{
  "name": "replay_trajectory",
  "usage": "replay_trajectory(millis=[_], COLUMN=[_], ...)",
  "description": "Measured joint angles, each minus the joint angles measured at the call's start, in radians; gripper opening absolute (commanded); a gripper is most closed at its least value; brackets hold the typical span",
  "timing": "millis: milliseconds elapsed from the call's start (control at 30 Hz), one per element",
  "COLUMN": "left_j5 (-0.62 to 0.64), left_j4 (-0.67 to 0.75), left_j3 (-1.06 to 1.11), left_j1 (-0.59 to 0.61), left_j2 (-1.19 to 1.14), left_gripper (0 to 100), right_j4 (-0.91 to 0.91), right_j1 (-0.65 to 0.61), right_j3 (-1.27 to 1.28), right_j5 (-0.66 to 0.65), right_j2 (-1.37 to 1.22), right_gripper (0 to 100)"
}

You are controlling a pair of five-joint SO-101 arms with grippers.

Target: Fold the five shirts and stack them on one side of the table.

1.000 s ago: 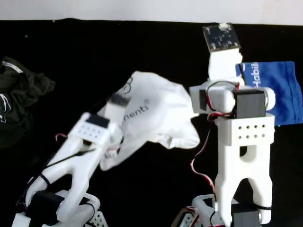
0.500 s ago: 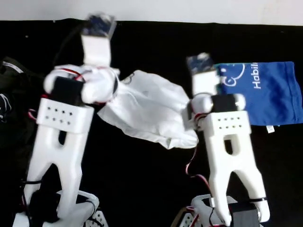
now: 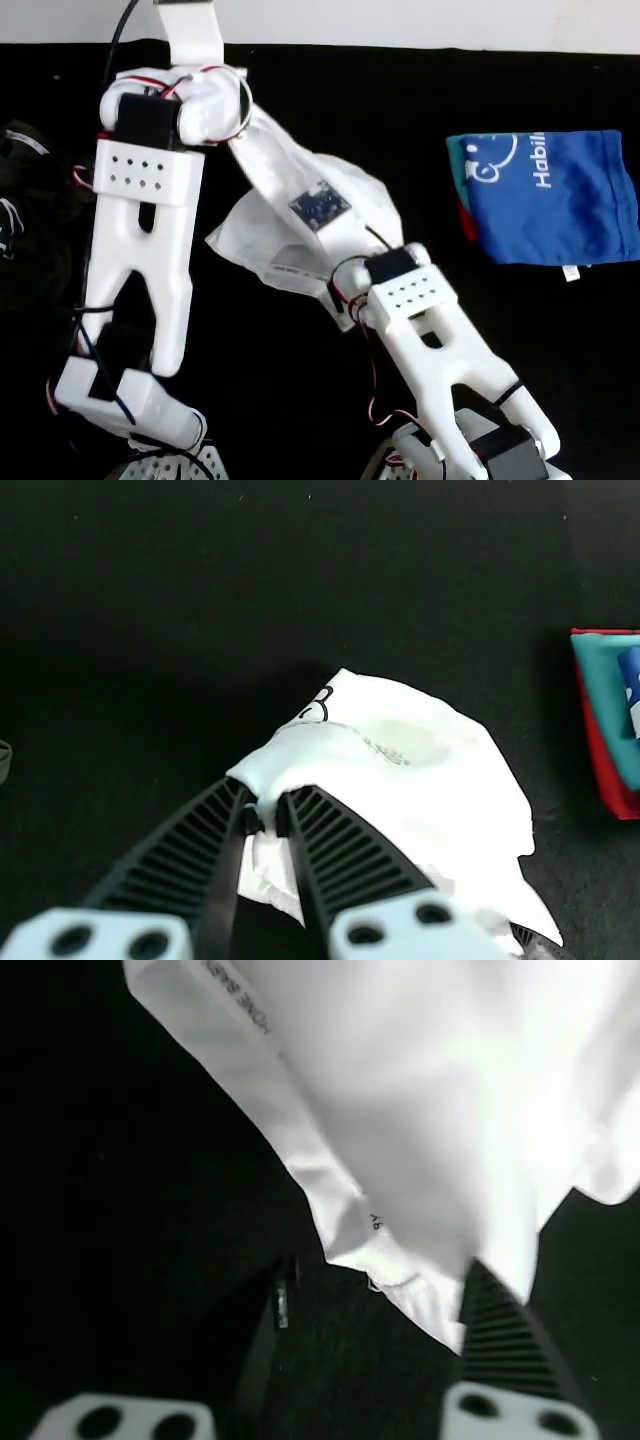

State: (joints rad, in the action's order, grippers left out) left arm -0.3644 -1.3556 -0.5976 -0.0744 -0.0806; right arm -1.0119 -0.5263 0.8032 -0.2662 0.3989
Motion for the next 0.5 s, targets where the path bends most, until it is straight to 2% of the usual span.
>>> replay_trajectory(millis=[200,267,367,500], left_j5=[0.002,0.002,0.002,0.002], left_j4=[-0.087,-0.120,-0.150,-0.164], left_j3=[-0.153,-0.181,-0.203,-0.204], left_j1=[-0.003,-0.009,-0.026,-0.032], left_j2=[-0.026,-0.026,-0.031,-0.034], left_gripper=[1,1,1,1], right_j4=[0.173,0.206,0.207,0.207], right_j1=[0.114,0.158,0.203,0.252], right_j3=[0.020,-0.020,-0.112,-0.204], right_j5=[0.000,-0.002,0.000,0.000], right_j2=[-0.187,-0.270,-0.379,-0.442], right_gripper=[27.6,19.2,0.7,0.3])
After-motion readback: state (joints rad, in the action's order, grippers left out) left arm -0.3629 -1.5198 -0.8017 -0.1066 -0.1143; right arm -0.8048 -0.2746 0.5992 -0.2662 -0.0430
